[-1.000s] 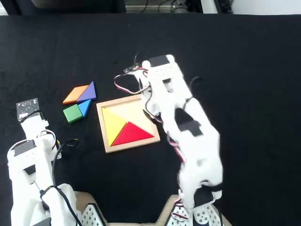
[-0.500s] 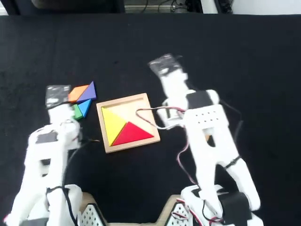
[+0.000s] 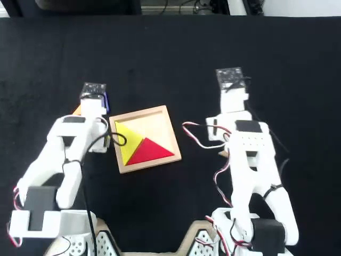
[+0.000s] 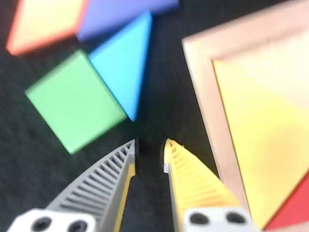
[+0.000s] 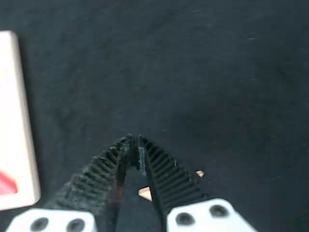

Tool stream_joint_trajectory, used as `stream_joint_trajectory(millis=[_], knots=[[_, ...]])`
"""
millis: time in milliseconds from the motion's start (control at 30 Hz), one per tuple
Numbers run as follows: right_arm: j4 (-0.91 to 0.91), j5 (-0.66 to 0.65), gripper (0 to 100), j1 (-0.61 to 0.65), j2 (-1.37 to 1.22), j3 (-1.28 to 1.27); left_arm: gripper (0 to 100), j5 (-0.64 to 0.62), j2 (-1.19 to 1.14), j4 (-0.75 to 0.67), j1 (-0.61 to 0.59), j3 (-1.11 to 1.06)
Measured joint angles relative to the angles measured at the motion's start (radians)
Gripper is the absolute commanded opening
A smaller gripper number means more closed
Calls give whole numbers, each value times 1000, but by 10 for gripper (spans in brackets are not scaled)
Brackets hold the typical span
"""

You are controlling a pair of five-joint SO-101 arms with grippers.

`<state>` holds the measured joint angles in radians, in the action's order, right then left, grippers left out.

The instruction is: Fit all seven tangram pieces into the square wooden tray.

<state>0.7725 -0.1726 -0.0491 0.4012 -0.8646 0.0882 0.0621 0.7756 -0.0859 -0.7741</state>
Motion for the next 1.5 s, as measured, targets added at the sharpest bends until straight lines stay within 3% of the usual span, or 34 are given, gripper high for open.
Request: stream_joint_trajectory(millis=[300,633,833,933,1100,1200,1500], knots=[[-32,3,11,-12,0,-2,105,0,-123,3,8,147],[-68,3,11,-12,0,-26,105,-48,-239,6,190,302],[-68,3,11,-12,0,-26,105,-61,-253,25,201,336],[-68,3,11,-12,0,-29,109,-52,-222,100,132,384],[-68,3,11,-12,0,-37,116,32,-132,140,-80,485],[-68,3,11,-12,0,-38,205,120,-135,110,-181,506],[-103,3,11,-2,0,-69,223,193,-307,97,-216,582]])
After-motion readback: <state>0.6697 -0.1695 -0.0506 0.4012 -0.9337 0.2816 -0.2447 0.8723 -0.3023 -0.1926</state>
